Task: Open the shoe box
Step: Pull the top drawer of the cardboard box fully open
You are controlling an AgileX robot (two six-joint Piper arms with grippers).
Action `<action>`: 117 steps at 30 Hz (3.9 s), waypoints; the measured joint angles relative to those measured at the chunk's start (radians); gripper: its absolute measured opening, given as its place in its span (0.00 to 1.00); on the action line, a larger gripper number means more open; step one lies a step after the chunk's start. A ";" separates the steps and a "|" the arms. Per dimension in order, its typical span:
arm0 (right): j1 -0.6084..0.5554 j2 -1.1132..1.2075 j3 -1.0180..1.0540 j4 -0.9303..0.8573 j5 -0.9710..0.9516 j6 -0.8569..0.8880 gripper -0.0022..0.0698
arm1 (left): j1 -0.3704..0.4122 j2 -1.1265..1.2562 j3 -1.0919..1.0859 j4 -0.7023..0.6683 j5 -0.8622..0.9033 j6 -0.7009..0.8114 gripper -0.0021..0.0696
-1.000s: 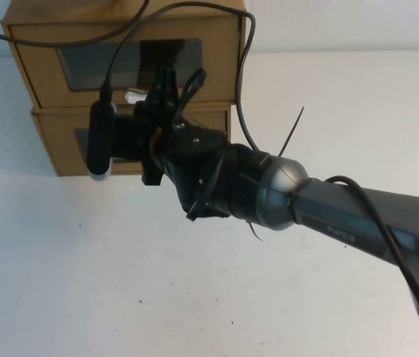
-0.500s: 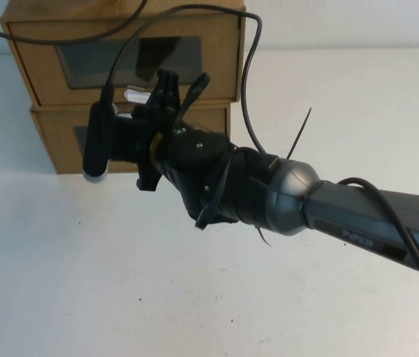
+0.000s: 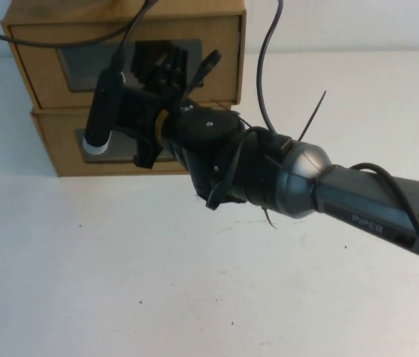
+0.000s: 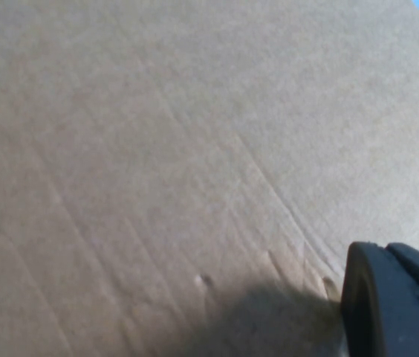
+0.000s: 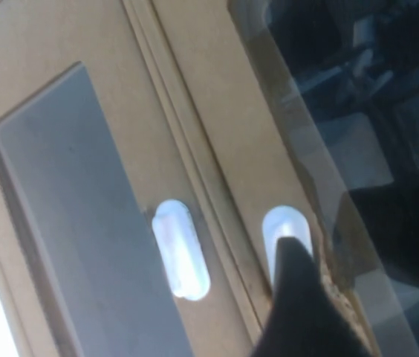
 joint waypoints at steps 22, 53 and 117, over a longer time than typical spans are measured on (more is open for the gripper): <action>-0.024 0.074 -0.046 -0.008 -0.033 0.004 0.45 | 0.000 0.000 0.000 0.000 0.000 0.009 0.02; -0.006 0.088 -0.053 0.047 -0.013 -0.062 0.39 | 0.000 0.000 0.000 0.000 0.000 0.034 0.02; 0.027 0.085 0.043 -0.078 0.037 -0.075 0.02 | 0.000 0.000 0.000 0.016 -0.004 0.033 0.02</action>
